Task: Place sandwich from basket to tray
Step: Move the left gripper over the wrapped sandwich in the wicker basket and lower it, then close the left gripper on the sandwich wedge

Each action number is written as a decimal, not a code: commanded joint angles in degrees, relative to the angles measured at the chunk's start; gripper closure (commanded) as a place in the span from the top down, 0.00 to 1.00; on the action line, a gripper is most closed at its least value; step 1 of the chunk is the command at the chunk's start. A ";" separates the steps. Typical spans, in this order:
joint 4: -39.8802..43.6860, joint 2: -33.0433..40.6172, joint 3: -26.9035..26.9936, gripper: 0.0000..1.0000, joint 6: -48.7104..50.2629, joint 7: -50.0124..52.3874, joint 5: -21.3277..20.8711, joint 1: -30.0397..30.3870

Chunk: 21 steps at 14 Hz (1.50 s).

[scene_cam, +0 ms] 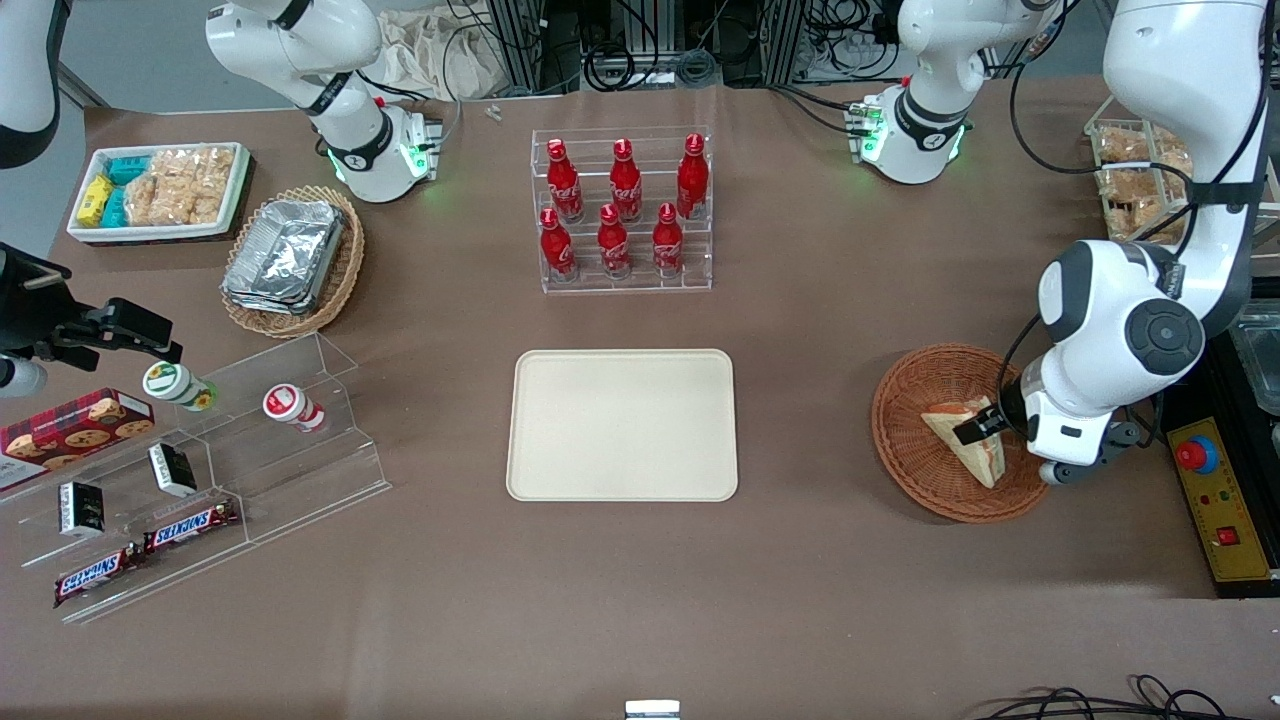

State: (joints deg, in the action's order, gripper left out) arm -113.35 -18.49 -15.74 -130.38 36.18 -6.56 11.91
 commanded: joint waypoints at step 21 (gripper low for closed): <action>-4.51 -3.48 1.42 0.05 -9.28 1.79 -1.35 -0.48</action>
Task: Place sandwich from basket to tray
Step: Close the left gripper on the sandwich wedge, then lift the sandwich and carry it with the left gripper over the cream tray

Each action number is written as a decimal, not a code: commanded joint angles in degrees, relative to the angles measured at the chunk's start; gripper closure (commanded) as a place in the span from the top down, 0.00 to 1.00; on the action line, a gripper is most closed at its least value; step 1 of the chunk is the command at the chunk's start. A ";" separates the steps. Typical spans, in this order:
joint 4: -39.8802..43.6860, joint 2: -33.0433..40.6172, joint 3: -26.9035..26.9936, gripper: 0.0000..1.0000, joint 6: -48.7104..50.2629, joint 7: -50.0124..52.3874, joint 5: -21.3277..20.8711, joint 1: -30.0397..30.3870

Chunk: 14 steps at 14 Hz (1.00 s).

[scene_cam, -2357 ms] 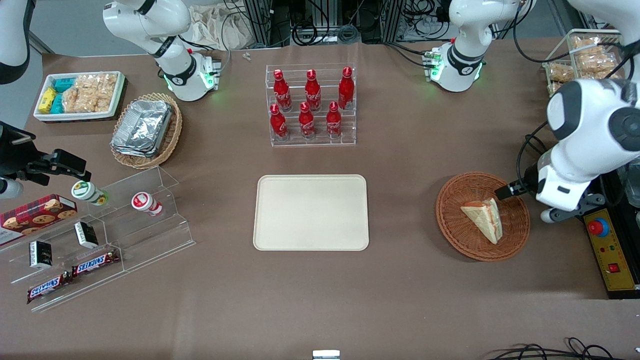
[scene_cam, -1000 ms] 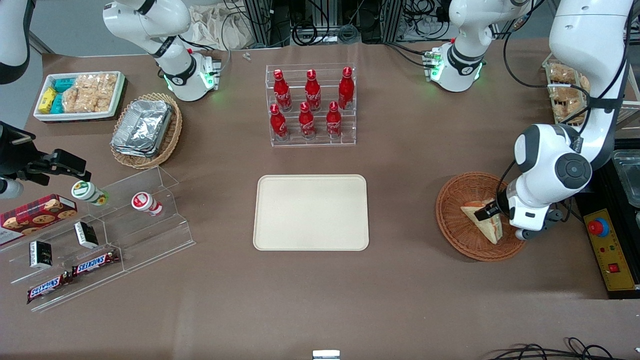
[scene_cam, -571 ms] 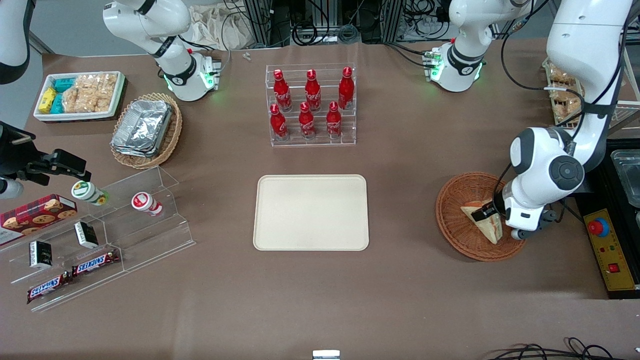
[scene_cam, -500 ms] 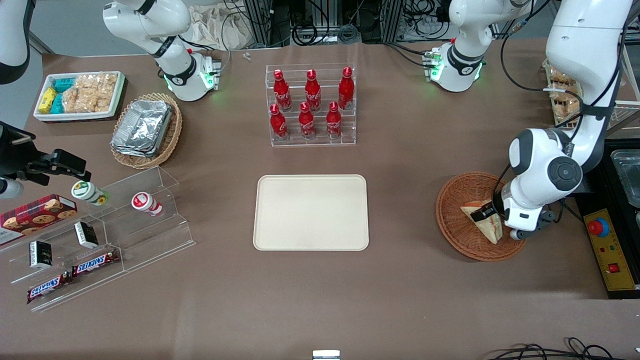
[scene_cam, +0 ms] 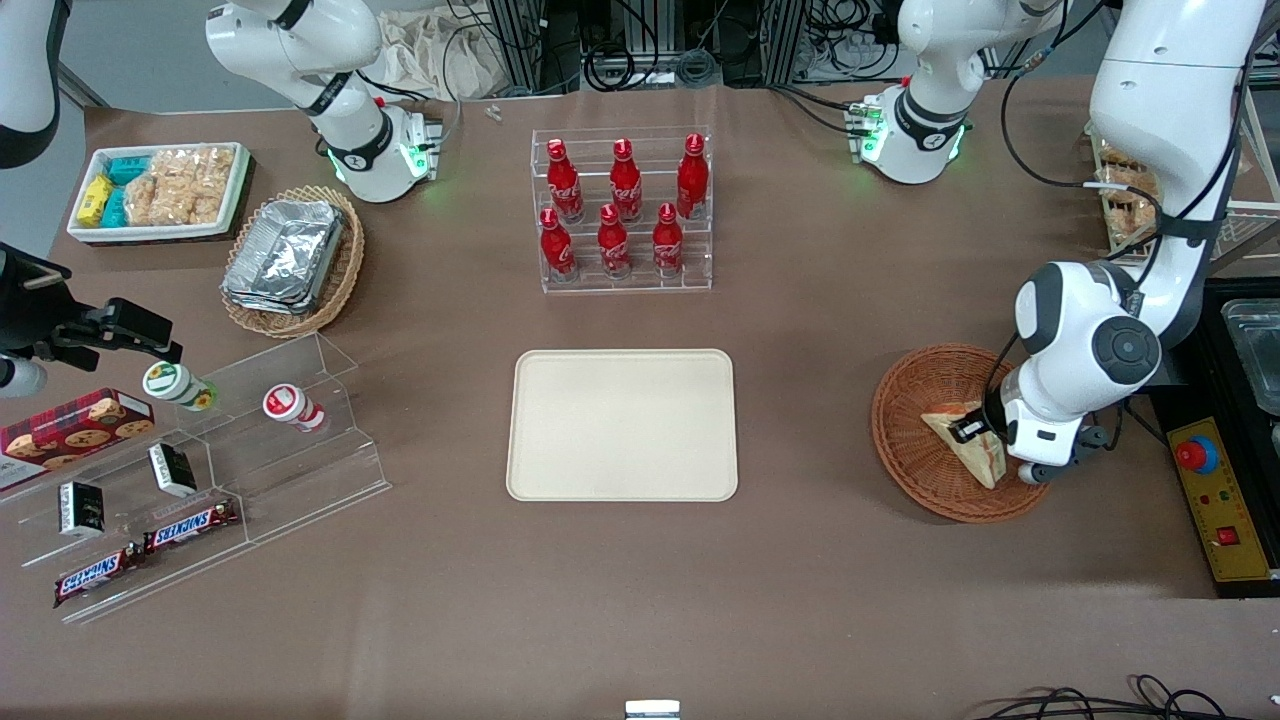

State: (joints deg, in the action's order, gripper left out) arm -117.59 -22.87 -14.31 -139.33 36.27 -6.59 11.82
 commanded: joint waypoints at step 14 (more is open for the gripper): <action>34.79 5.55 -13.53 0.00 52.49 1.96 -1.41 -0.57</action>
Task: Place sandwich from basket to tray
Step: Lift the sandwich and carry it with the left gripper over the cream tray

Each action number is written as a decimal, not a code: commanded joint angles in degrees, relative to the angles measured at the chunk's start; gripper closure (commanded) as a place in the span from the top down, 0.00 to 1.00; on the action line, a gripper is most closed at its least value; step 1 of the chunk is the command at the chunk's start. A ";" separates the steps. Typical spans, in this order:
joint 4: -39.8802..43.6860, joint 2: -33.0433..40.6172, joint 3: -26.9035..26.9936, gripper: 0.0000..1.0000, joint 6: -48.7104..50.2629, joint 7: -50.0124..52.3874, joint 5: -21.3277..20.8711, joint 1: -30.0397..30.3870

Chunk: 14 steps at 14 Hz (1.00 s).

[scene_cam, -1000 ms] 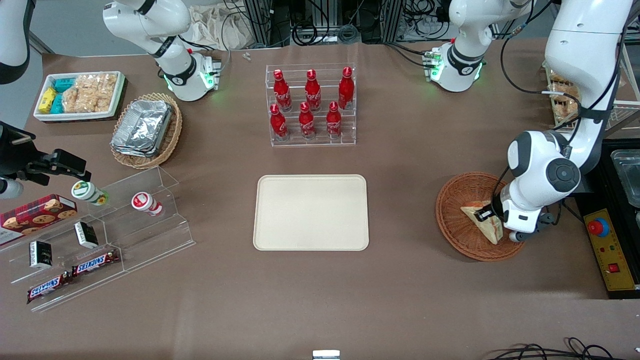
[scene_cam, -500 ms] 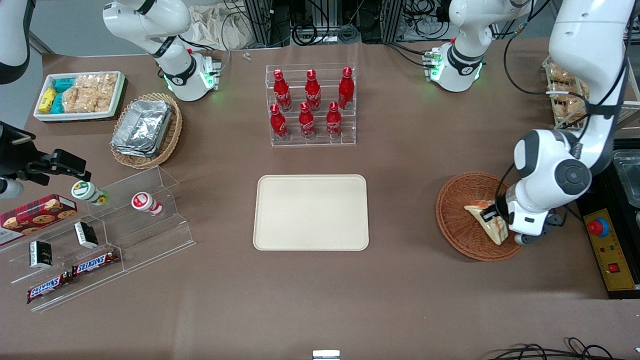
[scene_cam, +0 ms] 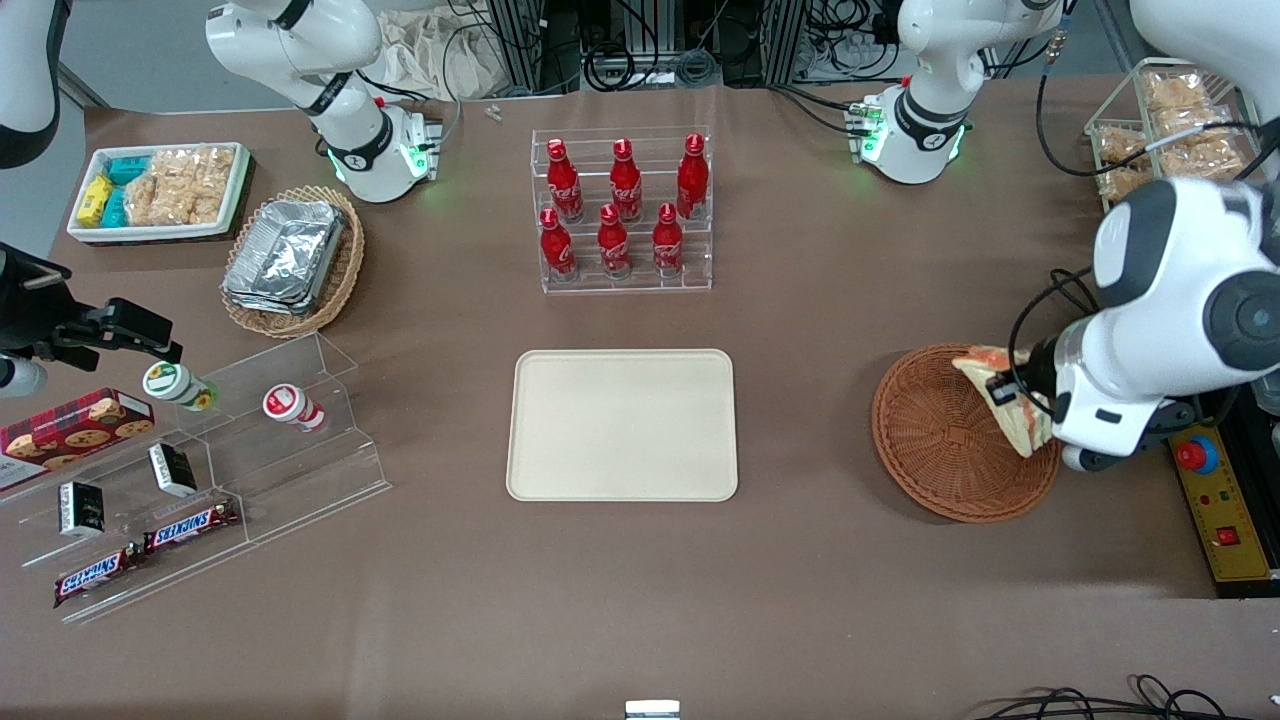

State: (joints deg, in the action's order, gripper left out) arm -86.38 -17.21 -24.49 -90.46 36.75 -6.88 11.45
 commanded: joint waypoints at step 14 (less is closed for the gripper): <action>-3.36 -17.22 -12.51 0.00 -26.34 17.10 -10.04 -18.29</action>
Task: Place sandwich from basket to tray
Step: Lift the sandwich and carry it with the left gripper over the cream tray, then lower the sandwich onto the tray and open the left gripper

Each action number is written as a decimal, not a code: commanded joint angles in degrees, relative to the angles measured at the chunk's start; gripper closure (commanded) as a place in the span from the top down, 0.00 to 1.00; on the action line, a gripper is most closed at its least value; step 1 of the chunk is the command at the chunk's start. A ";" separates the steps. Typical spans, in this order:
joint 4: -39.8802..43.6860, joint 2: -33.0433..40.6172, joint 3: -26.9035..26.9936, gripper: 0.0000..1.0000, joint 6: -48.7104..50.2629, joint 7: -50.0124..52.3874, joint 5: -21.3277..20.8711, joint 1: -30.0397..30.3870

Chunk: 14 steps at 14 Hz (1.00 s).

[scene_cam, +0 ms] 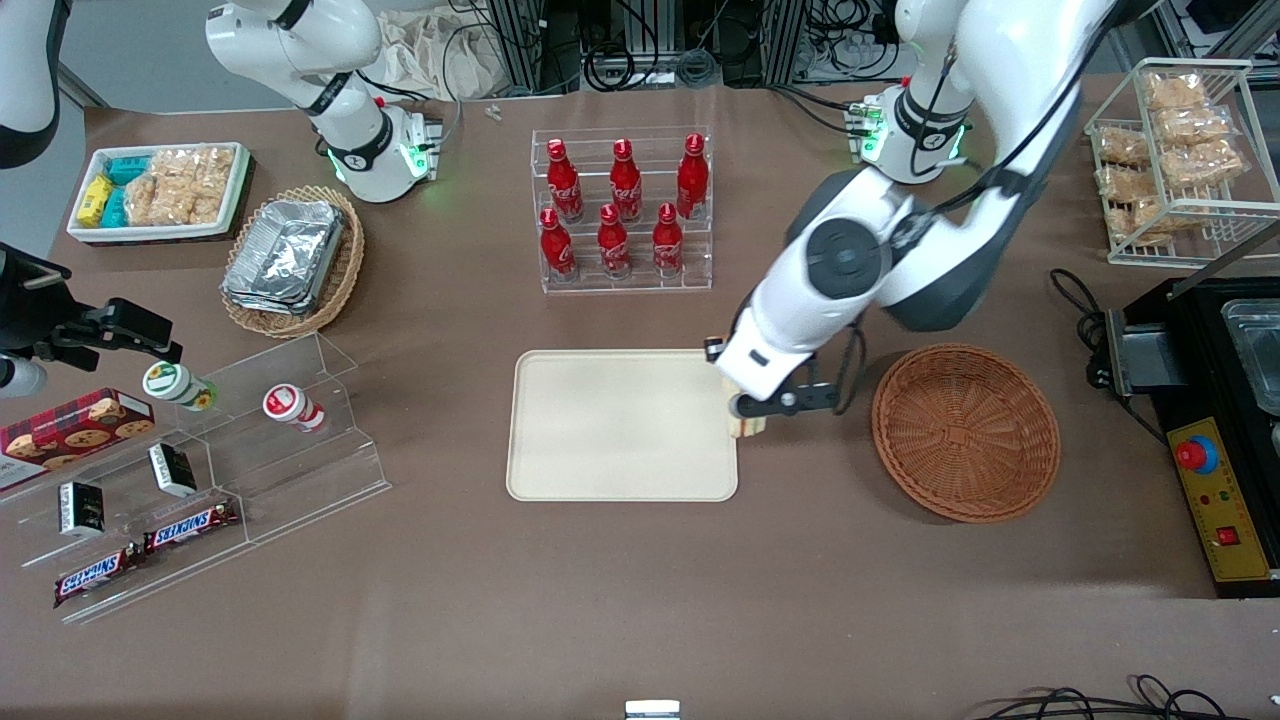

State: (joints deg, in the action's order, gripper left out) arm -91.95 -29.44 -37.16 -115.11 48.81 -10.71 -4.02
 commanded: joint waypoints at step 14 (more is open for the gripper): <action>4.85 -18.72 0.16 0.00 -10.13 5.51 -21.81 -4.86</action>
State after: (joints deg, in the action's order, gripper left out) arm -88.83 -47.25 -37.00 -125.21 55.14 -31.35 -7.52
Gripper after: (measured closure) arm 0.833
